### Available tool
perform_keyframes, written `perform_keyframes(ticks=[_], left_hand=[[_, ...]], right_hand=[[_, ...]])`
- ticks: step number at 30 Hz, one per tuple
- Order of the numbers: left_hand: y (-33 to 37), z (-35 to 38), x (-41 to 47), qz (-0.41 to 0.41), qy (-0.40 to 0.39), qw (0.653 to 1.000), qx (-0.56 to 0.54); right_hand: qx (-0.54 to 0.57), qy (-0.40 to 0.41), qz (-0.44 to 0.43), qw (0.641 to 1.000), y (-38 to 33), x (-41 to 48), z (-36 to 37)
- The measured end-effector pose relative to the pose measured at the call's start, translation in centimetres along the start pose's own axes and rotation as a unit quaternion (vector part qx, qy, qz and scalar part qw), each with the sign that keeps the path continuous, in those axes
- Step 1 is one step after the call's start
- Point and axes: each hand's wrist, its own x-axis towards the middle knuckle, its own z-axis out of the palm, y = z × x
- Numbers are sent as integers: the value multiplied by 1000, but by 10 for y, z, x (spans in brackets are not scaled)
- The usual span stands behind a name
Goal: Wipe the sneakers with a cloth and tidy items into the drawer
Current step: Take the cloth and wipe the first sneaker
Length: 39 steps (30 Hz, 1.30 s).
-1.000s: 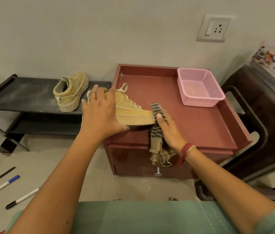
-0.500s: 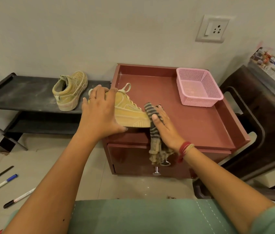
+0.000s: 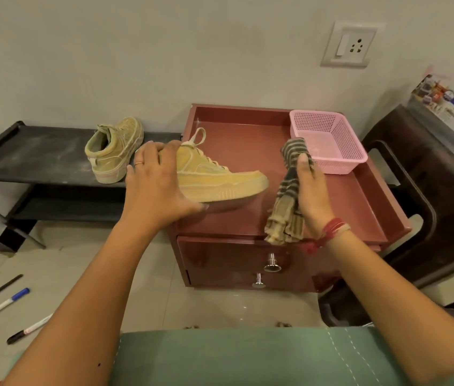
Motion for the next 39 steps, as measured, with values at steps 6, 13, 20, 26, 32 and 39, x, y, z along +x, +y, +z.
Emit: perform_keyframes(ticks=[6,13,20,26,32,39], left_hand=[[0,7,0,40,39,998,1],[-3,11,-1,71,48,996,8],[-5,11,-2,95,70,993,-3],[-6,13,-1,77,76,994,-30],[-5,14,-5,104,69,992,-13],[-2,14,-7,112,83,990,-24]], right_hand=[[-383,-232,-335,829,20,-33,26],[-286,-175,-226,915,28,-35,26],[-114,-112,-47,986,25,-20,26],[-329,-162,-310,877,28,-49,34],[-81,-83,-49,992,29,-15,28],[-420,-149,-341,828,27,-55,43]])
